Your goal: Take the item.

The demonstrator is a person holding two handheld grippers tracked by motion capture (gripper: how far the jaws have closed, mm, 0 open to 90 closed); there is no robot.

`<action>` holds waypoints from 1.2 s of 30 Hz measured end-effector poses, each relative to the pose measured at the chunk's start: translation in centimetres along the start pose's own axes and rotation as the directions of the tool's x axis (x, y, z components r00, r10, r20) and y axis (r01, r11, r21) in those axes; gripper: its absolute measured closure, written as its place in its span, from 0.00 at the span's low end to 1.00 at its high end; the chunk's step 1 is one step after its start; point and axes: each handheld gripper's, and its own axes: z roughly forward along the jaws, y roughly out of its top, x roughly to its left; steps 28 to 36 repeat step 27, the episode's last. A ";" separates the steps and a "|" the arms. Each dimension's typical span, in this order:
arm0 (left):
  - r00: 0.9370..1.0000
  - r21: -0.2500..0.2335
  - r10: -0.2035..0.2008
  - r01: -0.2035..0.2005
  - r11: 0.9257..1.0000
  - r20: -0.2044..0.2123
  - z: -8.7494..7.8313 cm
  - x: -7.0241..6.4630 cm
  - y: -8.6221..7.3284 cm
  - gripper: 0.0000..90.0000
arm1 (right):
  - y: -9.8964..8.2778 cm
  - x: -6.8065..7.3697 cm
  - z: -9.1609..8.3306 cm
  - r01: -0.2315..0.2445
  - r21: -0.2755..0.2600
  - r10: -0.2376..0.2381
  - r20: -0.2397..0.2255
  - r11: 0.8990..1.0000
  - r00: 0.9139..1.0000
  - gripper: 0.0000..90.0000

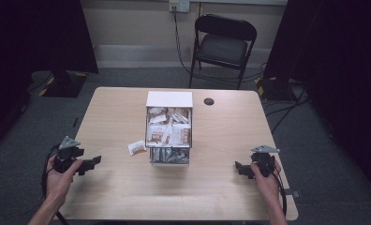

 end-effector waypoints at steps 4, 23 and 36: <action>1.000 0.049 0.009 -0.008 0.999 -0.015 1.1 0.6 -1.0 0.20 | 0.0 0.0 0.0 -0.001 0.000 0.001 0.000 1.000 1.000 0.00; 0.999 -0.007 0.026 -0.026 1.000 -0.038 3.8 -0.3 -3.0 0.10 | 0.0 0.0 0.0 -0.001 0.001 0.001 0.000 1.000 1.000 0.00; 0.999 -0.009 0.021 -0.021 1.000 -0.040 3.8 -0.3 -3.0 0.10 | 0.0 0.0 0.0 -0.001 0.001 0.001 0.000 1.000 1.000 0.00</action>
